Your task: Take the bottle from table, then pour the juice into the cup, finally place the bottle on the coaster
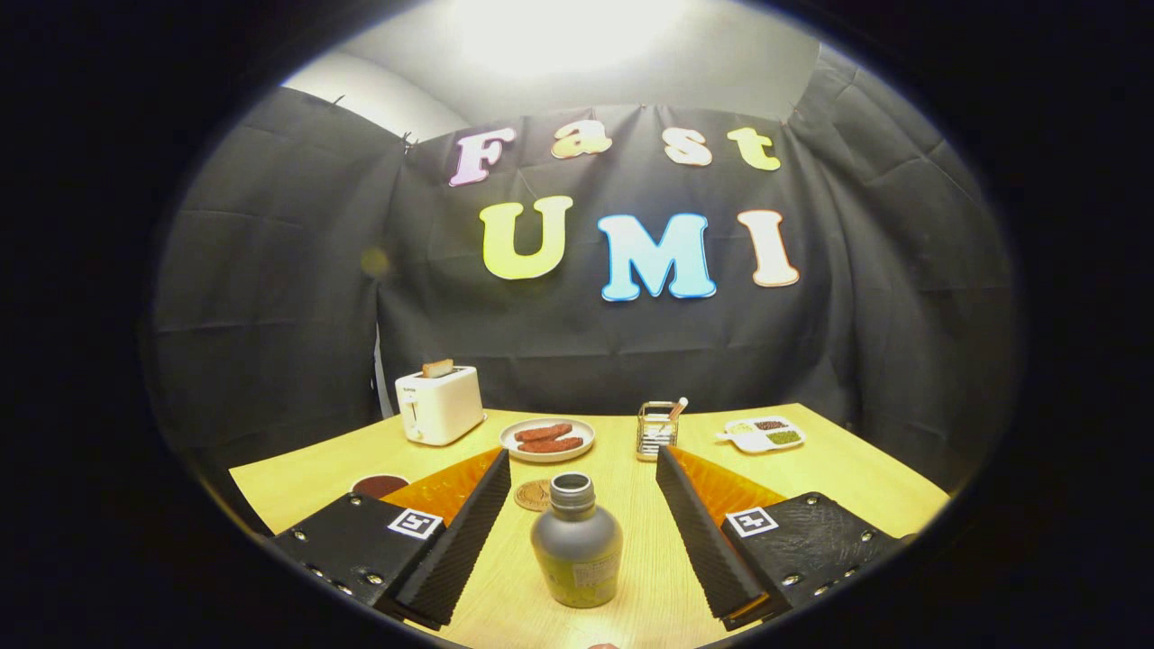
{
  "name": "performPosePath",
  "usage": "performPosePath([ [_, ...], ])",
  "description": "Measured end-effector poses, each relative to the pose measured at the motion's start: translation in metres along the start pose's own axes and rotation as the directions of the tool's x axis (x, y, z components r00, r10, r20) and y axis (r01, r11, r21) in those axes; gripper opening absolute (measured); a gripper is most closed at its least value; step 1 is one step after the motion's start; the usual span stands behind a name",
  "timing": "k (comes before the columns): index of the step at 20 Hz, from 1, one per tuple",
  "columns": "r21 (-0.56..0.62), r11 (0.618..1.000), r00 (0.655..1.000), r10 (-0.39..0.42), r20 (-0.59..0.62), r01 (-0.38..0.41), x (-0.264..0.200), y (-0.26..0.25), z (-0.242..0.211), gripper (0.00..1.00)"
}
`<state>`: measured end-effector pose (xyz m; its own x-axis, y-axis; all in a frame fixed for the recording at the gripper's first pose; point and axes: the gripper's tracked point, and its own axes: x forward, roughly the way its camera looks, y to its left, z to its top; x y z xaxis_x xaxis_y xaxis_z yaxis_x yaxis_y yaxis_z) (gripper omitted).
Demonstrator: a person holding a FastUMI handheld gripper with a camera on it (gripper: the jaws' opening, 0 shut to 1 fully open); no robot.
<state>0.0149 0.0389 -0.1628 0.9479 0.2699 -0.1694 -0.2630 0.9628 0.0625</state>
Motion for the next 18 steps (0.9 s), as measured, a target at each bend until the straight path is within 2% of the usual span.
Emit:
performPosePath([
  [6, -0.001, 1.000, 0.996, 0.019, -0.089, -0.019, 0.012, 0.000, -0.038, 0.99],
  [18, -0.006, 0.998, 0.966, 0.057, -0.253, -0.060, 0.021, 0.001, -0.103, 0.99],
])
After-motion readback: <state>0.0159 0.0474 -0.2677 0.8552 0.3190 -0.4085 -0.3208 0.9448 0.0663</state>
